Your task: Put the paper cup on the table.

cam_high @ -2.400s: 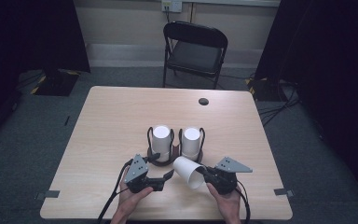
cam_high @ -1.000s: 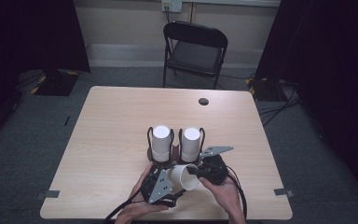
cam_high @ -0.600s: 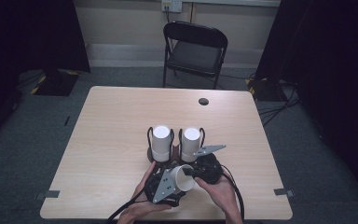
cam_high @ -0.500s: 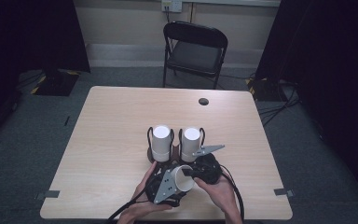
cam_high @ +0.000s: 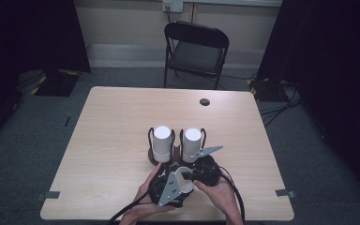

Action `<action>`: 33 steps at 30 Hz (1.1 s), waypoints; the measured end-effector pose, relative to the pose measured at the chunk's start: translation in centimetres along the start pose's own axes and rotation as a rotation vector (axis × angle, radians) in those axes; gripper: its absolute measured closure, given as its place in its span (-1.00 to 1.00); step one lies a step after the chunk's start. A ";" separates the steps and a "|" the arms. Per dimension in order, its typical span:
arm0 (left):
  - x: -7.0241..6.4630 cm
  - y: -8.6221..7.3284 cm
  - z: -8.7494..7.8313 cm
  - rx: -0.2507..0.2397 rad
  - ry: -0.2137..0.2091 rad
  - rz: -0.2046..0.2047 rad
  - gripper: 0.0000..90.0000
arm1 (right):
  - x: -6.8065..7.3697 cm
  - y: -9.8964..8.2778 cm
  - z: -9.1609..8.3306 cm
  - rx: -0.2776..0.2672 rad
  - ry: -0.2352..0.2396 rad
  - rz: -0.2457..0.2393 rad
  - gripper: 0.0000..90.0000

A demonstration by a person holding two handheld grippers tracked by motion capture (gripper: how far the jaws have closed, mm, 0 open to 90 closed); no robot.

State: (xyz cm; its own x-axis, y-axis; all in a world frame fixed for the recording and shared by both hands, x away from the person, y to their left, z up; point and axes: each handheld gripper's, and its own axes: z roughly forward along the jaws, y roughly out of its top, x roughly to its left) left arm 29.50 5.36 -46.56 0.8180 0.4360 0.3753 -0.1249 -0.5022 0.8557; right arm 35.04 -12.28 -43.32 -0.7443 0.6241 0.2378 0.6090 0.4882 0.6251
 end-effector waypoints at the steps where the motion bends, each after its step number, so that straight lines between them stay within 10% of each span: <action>1: 0.0 0.1 0.0 -0.001 0.005 -0.002 -0.57 | 0.0 0.0 0.0 -0.009 0.002 0.000 0.94; 18: 0.5 -0.2 0.0 -0.014 0.013 -0.077 -0.49 | -0.3 -0.8 -0.7 -0.122 -0.012 0.049 0.77; 33: 1.8 -1.0 0.1 -0.030 0.013 -0.241 -0.49 | -0.6 -1.5 -1.4 -0.260 -0.036 0.082 0.29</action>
State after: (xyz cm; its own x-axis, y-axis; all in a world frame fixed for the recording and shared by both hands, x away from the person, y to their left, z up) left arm 31.16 6.55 -46.77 0.8188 0.5505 0.1631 0.0567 -0.3602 0.9312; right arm 34.21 -14.26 -43.31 -0.6823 0.6788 0.2715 0.5726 0.2653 0.7757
